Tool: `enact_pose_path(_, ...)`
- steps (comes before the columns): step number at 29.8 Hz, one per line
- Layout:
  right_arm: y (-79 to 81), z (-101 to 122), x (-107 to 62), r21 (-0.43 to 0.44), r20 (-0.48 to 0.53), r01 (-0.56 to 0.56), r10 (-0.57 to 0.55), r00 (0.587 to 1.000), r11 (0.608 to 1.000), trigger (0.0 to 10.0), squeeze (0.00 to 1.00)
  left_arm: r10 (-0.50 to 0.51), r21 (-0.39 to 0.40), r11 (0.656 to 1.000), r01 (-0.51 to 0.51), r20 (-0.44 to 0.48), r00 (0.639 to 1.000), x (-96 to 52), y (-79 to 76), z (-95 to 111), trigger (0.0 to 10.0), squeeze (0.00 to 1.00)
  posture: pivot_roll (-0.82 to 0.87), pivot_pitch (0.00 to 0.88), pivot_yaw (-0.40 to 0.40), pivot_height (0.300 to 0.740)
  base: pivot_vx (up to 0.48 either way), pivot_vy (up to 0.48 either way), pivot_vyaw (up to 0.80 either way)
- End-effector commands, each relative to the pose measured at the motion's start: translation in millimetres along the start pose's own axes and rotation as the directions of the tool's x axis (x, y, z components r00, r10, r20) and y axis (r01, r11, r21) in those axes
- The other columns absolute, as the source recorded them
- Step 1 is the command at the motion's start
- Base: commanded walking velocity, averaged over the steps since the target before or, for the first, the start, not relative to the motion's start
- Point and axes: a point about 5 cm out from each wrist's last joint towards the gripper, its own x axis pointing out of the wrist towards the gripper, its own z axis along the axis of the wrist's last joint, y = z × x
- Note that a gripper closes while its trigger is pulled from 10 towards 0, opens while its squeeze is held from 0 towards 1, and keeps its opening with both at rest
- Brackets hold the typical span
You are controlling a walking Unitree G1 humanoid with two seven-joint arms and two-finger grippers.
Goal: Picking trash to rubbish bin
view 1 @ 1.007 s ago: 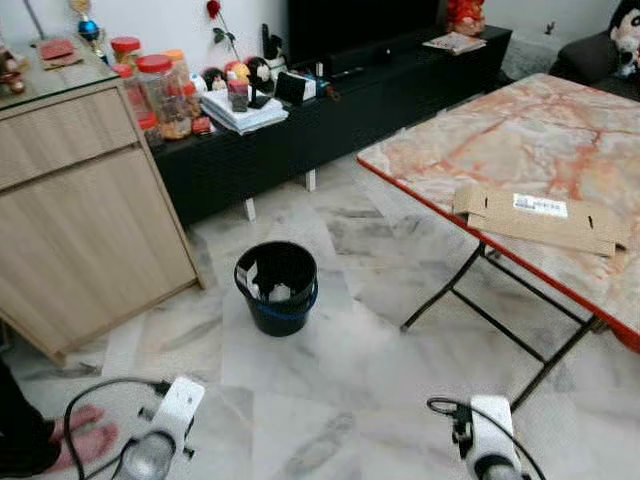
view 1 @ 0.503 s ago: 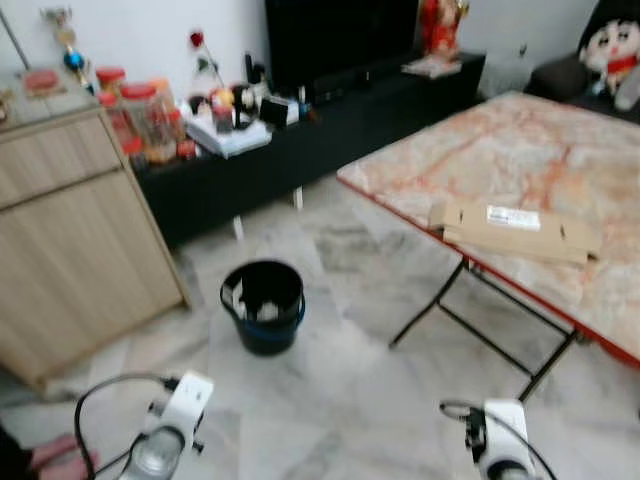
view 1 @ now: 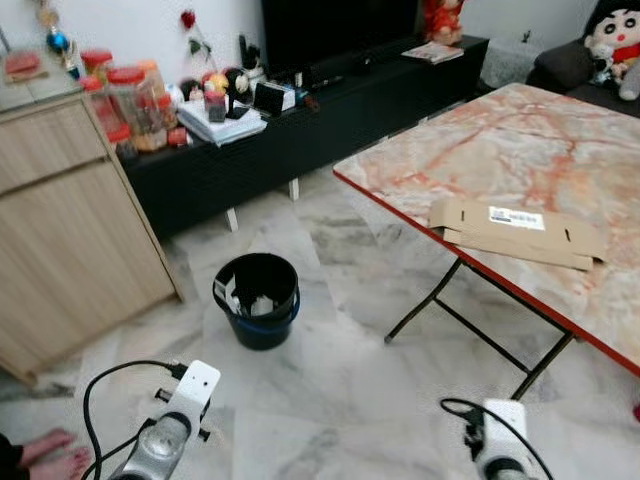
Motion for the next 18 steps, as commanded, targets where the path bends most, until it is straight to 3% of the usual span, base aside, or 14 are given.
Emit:
enact_pose_path(1, -7.7, -3.9, -1.7, -0.004, -0.018, 0.013, -0.013, 1.000, 1.000, 10.0, 0.00, -0.006, -0.008, 1.000, 0.007, 0.013, 1.000, 1.3, -3.1, 4.1, 10.0, 0.00, 0.12, 0.022, 0.006, 0.740, 0.247, 0.000, 0.00)
enact_pose_path(18, -2.0, -2.2, 0.6, -0.020, -0.029, -0.015, 0.015, 0.999, 1.000, 10.0, 0.00, -0.006, -0.030, 1.000, 0.006, 0.015, 1.000, -2.0, -3.2, -2.7, 10.0, 0.00, 0.14, 0.022, 0.005, 0.740, 0.029, 0.000, -0.73)
